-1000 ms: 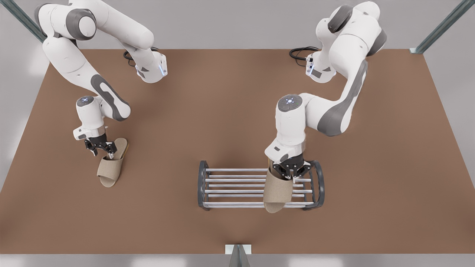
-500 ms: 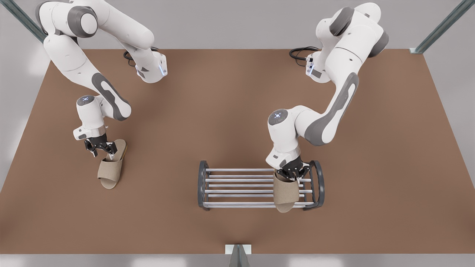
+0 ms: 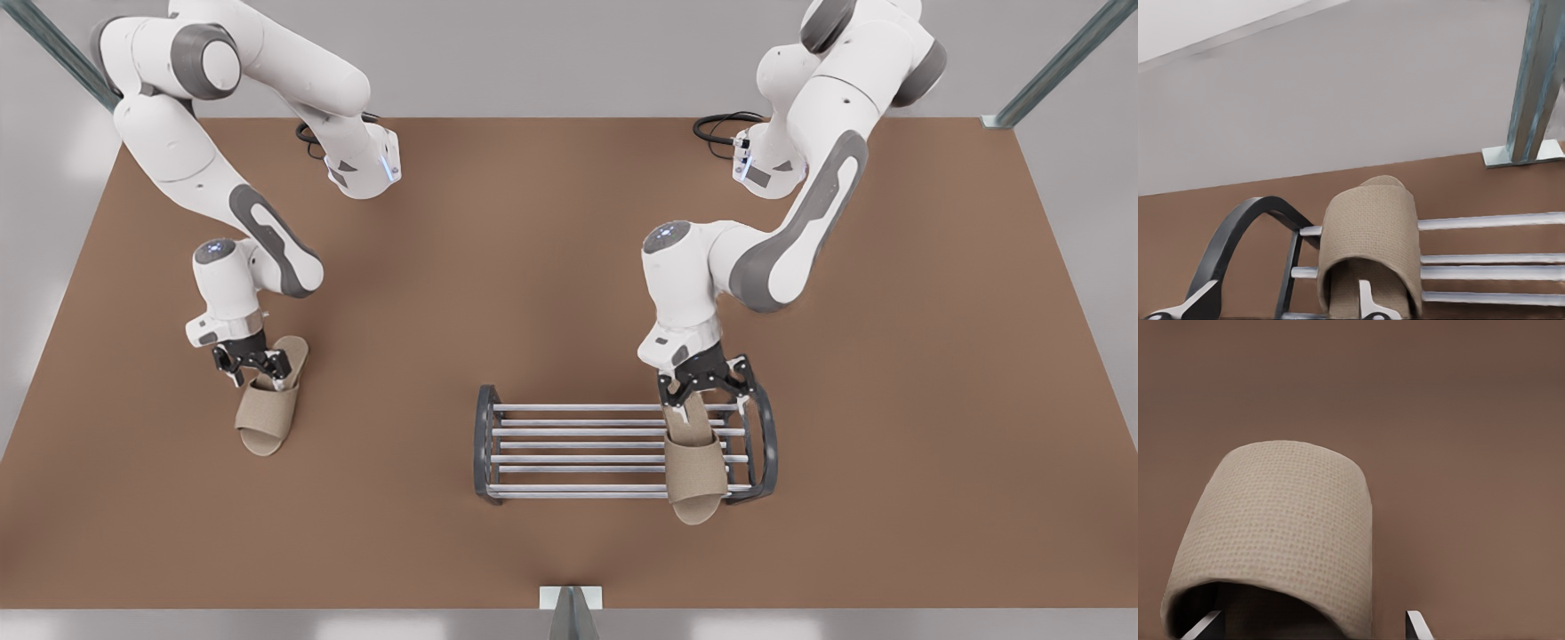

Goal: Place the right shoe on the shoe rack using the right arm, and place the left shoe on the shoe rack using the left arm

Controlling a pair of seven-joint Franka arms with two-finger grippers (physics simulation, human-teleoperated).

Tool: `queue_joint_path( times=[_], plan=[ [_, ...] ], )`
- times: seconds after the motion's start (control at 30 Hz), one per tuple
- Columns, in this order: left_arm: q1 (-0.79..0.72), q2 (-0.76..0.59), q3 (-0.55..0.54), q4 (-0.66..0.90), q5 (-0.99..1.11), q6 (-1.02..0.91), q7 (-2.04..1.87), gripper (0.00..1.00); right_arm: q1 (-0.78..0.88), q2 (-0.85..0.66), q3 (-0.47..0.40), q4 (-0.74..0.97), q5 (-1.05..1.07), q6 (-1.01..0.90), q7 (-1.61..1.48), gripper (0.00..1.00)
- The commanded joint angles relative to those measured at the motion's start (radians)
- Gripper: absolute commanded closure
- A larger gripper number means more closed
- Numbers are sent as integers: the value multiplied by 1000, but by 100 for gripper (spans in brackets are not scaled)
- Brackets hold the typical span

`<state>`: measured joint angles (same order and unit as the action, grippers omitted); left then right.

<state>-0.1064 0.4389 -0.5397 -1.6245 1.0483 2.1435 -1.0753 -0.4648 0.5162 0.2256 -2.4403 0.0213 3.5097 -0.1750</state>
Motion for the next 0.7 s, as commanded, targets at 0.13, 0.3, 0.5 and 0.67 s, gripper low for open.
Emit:
queue_joint_path(
  times=[0.13,0.3,0.5,0.67],
  plan=[
    [214,-114,-161,186,-513,-427,478,0,8,4,0,4,17,-2,2,0],
    [355,-111,-161,209,-573,-643,503,0,8,5,-6,33,17,-2,0,0],
    [363,-115,-59,267,-665,-820,770,0,11,25,-8,55,17,0,0,4],
    [194,-154,155,296,-791,-850,813,0,17,38,-6,61,17,0,0,44]
  ],
)
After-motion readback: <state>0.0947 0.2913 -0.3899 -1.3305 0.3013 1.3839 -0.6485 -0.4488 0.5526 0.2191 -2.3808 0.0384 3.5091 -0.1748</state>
